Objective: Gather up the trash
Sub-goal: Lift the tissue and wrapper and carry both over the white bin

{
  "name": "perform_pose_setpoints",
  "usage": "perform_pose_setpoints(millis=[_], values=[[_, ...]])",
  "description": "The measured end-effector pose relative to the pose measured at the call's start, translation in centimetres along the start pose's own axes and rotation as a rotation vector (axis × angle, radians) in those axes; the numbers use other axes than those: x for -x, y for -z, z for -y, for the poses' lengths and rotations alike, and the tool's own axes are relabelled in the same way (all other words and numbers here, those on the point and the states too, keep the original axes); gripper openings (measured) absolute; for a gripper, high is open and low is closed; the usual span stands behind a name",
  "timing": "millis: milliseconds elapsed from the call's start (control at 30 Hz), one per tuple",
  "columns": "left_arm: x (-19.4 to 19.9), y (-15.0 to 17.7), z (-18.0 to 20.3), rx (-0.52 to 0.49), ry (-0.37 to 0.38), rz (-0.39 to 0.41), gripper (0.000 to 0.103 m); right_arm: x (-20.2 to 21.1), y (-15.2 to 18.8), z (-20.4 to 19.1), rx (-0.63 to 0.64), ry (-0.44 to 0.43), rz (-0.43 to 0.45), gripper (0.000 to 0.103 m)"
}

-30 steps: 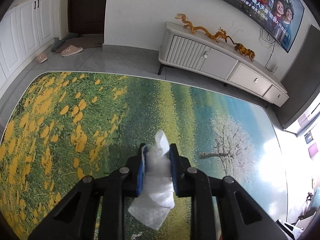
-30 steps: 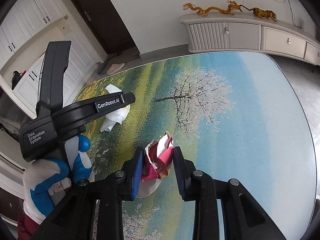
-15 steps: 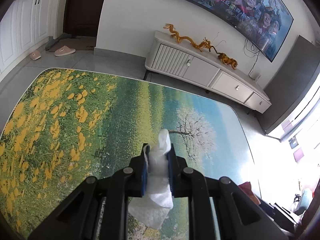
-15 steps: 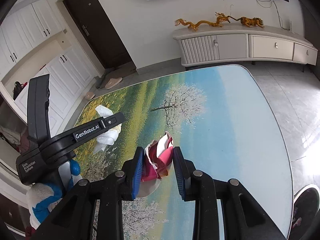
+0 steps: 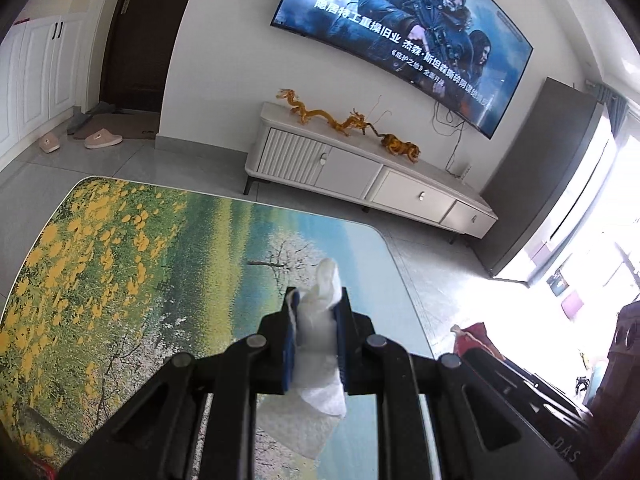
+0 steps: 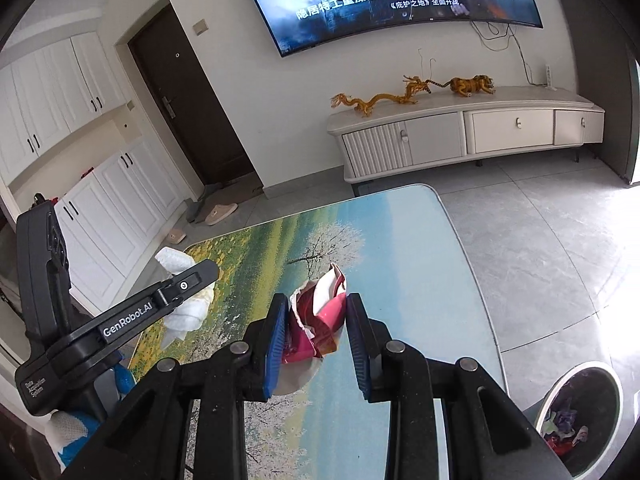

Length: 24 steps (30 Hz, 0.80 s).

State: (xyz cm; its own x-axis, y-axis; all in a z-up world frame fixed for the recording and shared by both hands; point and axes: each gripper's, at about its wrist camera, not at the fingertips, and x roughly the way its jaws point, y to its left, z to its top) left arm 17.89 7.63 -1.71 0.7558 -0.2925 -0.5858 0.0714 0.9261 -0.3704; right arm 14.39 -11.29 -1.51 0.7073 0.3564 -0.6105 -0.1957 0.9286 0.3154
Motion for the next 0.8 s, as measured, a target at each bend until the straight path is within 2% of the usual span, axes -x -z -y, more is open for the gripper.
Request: perform_pose_setpoints(millis=[367,800], values=[[5.6,0.2,3.6,-0.026,0.092,0.068,0.015,5.8,-0.2,-0.5,0.001,0.013,0.102,0.028],[10.2,0.3,6.1,-0.046,0.115,0.132,0.015,10.6,-0.2,-0.2,-0.012,0.005,0.201,0.028]])
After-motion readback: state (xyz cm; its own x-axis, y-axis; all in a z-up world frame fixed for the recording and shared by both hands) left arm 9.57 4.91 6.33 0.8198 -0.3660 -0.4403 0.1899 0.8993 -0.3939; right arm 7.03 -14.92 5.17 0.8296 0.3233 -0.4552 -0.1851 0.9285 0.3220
